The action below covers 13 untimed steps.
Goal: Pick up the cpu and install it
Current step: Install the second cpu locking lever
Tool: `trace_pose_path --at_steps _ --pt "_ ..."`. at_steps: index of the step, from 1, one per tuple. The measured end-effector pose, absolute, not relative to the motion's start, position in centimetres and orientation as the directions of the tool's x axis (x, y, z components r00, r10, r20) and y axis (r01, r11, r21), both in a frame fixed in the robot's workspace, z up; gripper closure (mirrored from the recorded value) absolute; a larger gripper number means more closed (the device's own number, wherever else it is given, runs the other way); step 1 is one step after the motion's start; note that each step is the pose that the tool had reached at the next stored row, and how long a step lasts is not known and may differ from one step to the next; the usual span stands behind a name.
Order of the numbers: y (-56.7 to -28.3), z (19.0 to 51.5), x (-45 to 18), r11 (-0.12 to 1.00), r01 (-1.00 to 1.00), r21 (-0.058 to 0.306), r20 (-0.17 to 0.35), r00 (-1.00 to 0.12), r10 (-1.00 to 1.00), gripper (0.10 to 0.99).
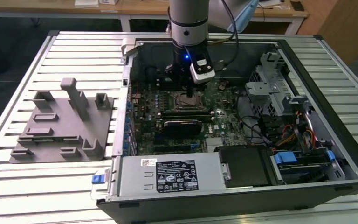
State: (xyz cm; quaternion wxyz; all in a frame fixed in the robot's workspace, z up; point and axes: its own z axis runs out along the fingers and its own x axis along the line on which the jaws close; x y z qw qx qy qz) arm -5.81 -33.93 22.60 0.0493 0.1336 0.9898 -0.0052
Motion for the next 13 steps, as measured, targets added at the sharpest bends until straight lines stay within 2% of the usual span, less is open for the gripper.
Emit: trace_pose_path --at_steps 13 --pt "-33.93 23.42 -5.81 0.964 0.265 0.003 -0.099 -0.959 0.264 0.98"
